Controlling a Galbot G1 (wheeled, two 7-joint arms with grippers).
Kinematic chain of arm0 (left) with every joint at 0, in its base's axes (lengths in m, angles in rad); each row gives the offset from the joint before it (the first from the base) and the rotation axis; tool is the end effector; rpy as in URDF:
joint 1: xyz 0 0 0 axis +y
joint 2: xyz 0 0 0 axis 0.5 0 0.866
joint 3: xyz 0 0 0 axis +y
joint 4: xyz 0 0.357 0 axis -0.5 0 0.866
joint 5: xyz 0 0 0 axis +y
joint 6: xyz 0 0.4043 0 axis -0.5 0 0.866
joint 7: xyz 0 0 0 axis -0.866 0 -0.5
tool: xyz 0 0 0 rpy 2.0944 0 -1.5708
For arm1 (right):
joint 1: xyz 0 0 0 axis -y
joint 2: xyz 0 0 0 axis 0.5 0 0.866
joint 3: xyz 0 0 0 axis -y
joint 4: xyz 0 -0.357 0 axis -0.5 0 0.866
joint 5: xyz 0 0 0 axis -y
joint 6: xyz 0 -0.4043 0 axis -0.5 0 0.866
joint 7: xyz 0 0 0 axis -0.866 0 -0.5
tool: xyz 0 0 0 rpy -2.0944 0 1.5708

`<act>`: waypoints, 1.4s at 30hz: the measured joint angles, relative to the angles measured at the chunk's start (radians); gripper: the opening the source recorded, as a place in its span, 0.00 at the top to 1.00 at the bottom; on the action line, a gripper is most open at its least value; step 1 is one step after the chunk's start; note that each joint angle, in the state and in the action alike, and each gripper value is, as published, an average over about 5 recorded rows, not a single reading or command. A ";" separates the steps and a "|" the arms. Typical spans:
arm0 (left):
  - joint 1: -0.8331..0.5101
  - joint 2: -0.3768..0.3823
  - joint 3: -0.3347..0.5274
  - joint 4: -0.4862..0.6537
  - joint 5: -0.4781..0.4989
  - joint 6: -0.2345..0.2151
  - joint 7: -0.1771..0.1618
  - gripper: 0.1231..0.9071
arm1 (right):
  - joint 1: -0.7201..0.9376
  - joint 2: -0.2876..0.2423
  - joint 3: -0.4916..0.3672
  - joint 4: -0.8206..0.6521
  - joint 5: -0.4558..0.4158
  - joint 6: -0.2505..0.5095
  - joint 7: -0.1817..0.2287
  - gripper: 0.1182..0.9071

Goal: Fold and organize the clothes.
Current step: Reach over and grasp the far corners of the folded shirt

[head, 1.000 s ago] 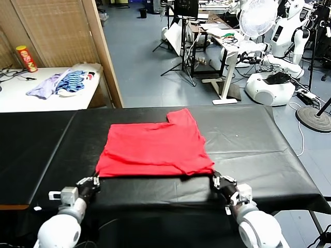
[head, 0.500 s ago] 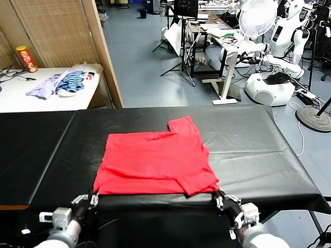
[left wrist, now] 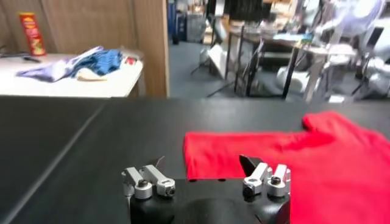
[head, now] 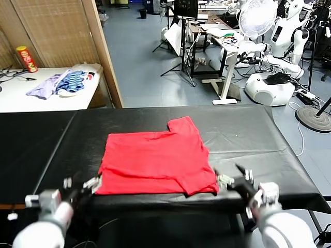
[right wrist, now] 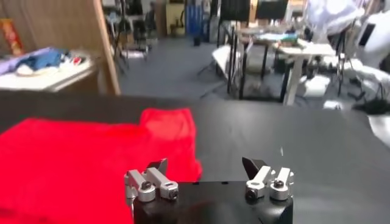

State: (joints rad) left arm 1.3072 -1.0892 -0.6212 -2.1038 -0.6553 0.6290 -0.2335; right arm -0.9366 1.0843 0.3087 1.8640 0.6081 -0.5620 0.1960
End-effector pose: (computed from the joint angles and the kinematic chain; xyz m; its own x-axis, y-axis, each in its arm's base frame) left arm 0.3044 0.1003 -0.2037 -0.9240 0.0091 0.3822 -0.0131 0.9984 -0.0552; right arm 0.4035 -0.0393 -0.2076 -0.9383 -0.1694 0.3016 -0.1686 0.9853 0.0290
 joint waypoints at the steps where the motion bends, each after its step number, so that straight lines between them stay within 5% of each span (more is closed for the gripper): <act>1: -0.051 0.006 0.023 0.047 -0.007 0.001 0.000 0.14 | 0.043 0.004 -0.025 -0.050 0.005 0.004 0.001 0.14; 8: -0.364 0.010 0.195 0.370 -0.044 0.029 0.009 0.14 | 0.292 0.064 -0.169 -0.375 0.020 -0.006 -0.009 0.14; 13: -0.509 0.000 0.269 0.534 -0.056 0.059 0.023 0.14 | 0.400 0.122 -0.225 -0.549 -0.014 0.012 -0.059 0.14; 24: -0.581 -0.003 0.310 0.694 -0.043 0.060 0.062 0.15 | 0.521 0.227 -0.261 -0.792 -0.052 0.016 -0.127 0.14; 27: -0.591 -0.007 0.312 0.712 -0.034 0.049 0.075 0.26 | 0.531 0.243 -0.260 -0.823 -0.055 0.019 -0.129 0.16; 31: -0.605 -0.018 0.314 0.733 -0.028 0.030 0.087 0.52 | 0.537 0.259 -0.252 -0.847 -0.059 0.022 -0.129 0.32; 36: -0.612 -0.026 0.317 0.742 -0.032 0.018 0.104 0.88 | 0.535 0.271 -0.238 -0.857 -0.061 0.025 -0.127 0.66; 42: -0.611 -0.023 0.318 0.739 -0.032 0.010 0.115 0.99 | 0.514 0.271 -0.220 -0.838 -0.059 0.069 -0.136 0.96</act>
State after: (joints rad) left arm 0.6962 -1.1124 -0.3035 -1.3649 -0.6877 0.6385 -0.1185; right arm -0.4224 1.3549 0.0889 1.0255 0.5495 -0.4934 0.0601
